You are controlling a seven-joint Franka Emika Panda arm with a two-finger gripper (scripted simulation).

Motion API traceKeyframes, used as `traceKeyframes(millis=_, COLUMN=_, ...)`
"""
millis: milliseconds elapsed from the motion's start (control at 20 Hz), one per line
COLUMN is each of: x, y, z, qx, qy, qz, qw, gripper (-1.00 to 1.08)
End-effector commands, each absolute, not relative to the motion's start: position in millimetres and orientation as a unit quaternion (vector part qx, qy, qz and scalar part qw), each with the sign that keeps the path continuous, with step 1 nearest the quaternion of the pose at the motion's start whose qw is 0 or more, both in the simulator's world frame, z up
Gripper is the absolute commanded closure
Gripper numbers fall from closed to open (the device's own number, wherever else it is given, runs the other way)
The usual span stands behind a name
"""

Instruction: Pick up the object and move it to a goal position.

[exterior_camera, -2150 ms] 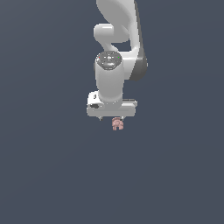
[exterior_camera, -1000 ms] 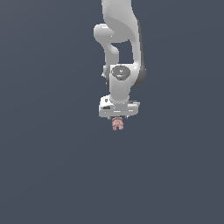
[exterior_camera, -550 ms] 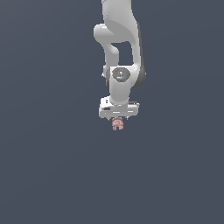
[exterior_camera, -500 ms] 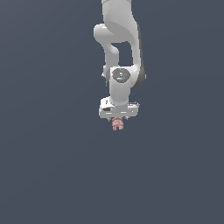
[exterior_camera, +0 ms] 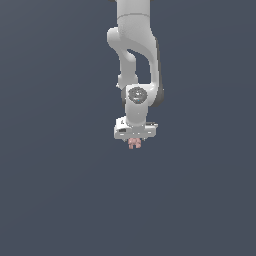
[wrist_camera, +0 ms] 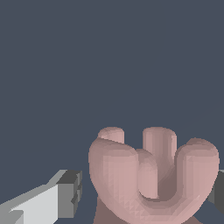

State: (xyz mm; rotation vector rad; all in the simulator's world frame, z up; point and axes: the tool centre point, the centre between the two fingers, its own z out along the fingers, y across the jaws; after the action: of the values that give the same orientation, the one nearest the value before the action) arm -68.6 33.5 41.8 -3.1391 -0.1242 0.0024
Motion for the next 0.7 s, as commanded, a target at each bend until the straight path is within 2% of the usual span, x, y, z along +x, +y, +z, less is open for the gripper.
traceKeyframes(millis=0, x=-67.9, y=33.5, z=39.5, qx=-0.999, qy=-0.040, qz=0.000, qw=0.000, gripper=-0.92)
traceKeyframes(millis=50, x=-67.9, y=33.5, z=39.5, qx=-0.999, qy=-0.040, qz=0.000, qw=0.000, gripper=1.08)
traceKeyframes(millis=650, x=-67.0, y=32.2, z=41.1, qx=-0.999, qy=-0.040, qz=-0.001, qw=0.000, gripper=1.08)
